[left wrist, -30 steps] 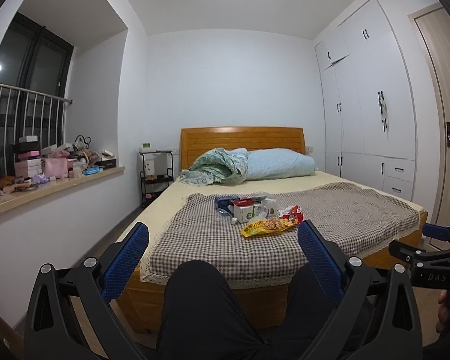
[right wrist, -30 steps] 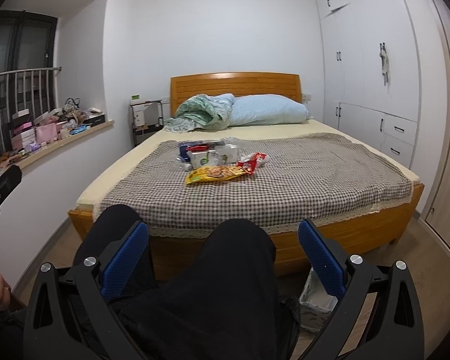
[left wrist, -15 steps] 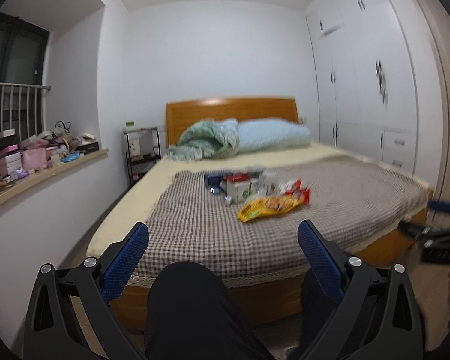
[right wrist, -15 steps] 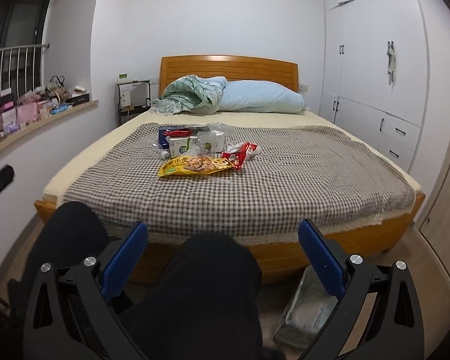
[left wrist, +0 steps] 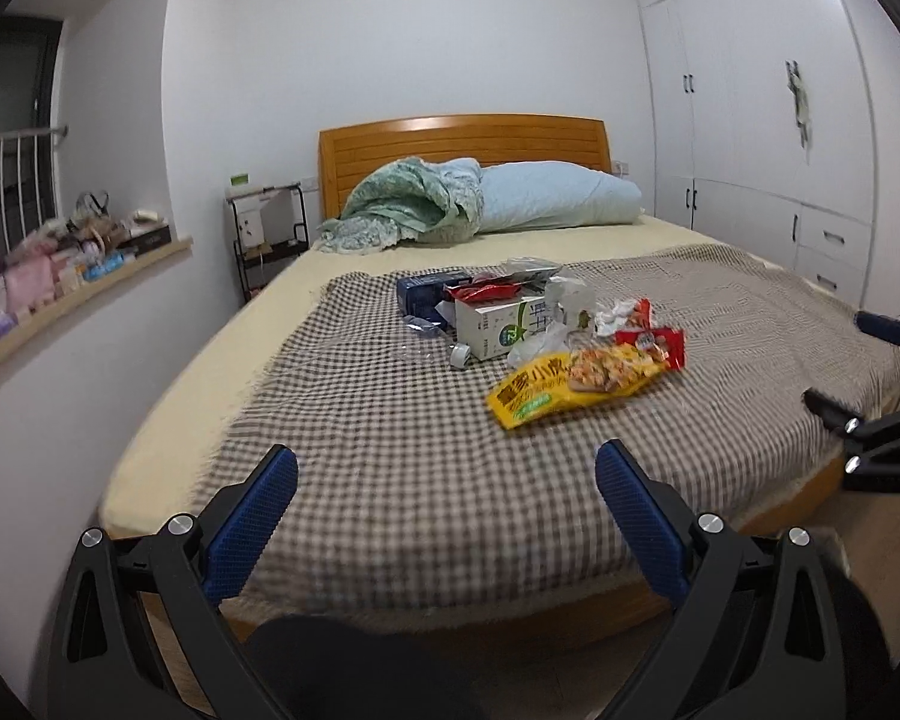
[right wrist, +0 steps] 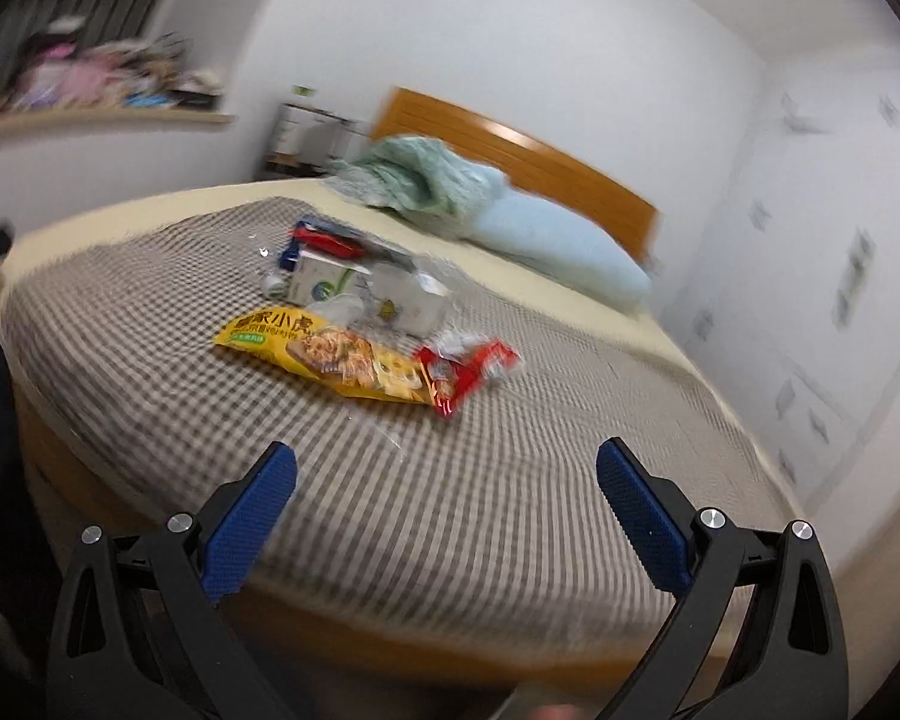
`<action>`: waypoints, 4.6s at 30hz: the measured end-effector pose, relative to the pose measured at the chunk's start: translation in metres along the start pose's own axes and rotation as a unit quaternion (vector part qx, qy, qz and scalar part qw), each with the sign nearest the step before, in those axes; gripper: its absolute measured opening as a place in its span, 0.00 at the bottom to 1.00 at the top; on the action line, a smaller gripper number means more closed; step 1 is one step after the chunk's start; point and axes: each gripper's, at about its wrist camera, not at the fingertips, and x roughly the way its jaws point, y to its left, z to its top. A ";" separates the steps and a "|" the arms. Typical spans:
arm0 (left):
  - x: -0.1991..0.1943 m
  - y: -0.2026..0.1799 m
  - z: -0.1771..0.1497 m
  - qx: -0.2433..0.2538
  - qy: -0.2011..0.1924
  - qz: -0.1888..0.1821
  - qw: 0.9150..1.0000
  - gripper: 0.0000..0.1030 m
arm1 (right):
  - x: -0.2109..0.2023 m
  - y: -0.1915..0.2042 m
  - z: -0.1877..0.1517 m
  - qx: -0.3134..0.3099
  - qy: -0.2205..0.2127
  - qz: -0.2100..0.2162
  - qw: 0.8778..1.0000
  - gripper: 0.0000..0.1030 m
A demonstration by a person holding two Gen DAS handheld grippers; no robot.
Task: Collect trash
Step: 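Grasp the yellow snack bag with the right gripper and lift it, then carry the yellow bag to the wastebasket with the right gripper while the left gripper grasps the red wrapper, then open the right gripper over the wastebasket while the left gripper drops the red wrapper in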
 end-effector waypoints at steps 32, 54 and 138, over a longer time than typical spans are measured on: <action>0.177 0.038 0.000 -0.177 0.153 -0.032 0.972 0.93 | 0.177 -0.025 0.087 -0.167 0.059 0.152 0.972 0.01; 0.156 -0.003 0.001 -0.076 0.130 -0.009 0.988 0.93 | 0.216 -0.194 -0.015 0.313 0.220 0.069 0.921 0.01; 0.216 -0.589 -0.202 0.268 0.381 -0.214 0.859 0.83 | -0.015 -0.174 -0.464 0.549 0.268 -0.116 0.784 0.56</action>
